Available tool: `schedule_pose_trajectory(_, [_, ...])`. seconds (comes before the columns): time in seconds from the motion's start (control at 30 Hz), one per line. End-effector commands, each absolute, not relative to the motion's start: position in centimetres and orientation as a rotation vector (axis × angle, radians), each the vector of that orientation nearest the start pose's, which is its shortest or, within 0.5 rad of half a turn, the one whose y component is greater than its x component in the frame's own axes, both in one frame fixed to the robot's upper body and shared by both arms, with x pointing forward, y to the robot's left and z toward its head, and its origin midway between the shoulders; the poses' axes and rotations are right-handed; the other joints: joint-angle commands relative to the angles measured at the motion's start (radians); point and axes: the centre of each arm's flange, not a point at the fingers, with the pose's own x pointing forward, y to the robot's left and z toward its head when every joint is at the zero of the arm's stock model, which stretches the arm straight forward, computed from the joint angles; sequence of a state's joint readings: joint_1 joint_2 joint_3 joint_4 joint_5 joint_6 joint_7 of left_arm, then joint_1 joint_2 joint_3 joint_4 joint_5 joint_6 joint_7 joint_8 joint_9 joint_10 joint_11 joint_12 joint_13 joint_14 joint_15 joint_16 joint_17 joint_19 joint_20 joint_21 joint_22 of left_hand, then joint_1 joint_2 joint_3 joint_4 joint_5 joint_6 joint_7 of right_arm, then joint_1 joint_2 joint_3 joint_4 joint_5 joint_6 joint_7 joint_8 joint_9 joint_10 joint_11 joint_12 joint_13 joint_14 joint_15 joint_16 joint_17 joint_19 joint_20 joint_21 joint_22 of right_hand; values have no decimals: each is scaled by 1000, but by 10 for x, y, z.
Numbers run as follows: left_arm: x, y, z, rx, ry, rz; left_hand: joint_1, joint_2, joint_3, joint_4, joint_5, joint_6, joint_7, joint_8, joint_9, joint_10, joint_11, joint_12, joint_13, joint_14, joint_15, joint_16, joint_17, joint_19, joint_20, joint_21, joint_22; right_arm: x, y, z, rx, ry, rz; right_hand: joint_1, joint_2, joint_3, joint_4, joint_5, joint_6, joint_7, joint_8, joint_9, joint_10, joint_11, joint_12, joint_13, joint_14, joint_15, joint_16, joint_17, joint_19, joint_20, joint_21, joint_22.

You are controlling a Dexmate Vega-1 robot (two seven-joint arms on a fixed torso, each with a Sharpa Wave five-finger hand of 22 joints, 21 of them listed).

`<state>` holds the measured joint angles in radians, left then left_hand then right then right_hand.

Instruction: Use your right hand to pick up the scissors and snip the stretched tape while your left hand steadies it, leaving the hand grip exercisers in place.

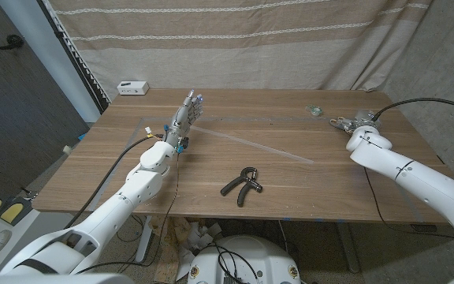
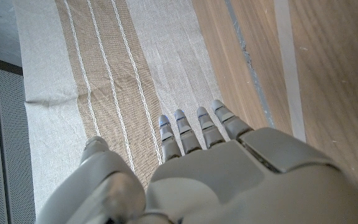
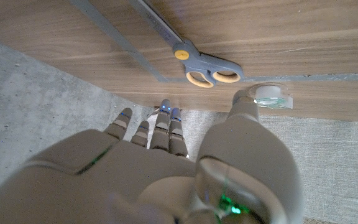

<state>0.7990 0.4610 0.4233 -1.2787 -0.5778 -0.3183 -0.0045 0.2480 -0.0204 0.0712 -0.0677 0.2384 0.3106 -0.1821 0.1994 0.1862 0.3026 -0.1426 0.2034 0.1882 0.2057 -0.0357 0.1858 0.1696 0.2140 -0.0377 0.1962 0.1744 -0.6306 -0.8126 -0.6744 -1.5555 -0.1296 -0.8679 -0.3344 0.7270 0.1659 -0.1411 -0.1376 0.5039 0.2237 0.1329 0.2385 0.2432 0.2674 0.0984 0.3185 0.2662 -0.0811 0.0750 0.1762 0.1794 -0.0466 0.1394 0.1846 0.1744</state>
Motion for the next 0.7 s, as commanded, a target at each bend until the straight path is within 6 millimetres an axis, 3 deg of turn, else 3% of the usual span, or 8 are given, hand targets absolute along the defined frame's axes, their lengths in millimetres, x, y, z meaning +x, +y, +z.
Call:
schedule_pose_trajectory(0.03, [658, 252, -19, -1, -625, -235, 13, 0, 1, -5, 5, 3, 6, 0, 3, -2, 4, 0, 3, 2, -107, -2, 5, -3, -59, -2, 3, 647, -398, -2, -1122, 24, -621, 14, -1, 8, 1, -10, 19, 8, 12, 9, 15, -4, 16, 10, -1, 7, 8, 2, -5, 3, 6, 5])
schedule_pose_trajectory(0.7, [658, 253, -20, -4, -631, -234, 13, 1, 1, -7, 4, 7, 7, 1, 3, -2, 2, 0, 3, 2, -106, -2, 5, -3, -57, -1, 3, 652, -397, -1, -1160, 62, -611, 40, 0, 31, -4, -40, 20, 13, 27, 31, 21, -5, 40, 36, 8, 5, 9, 2, -3, 3, 9, 5])
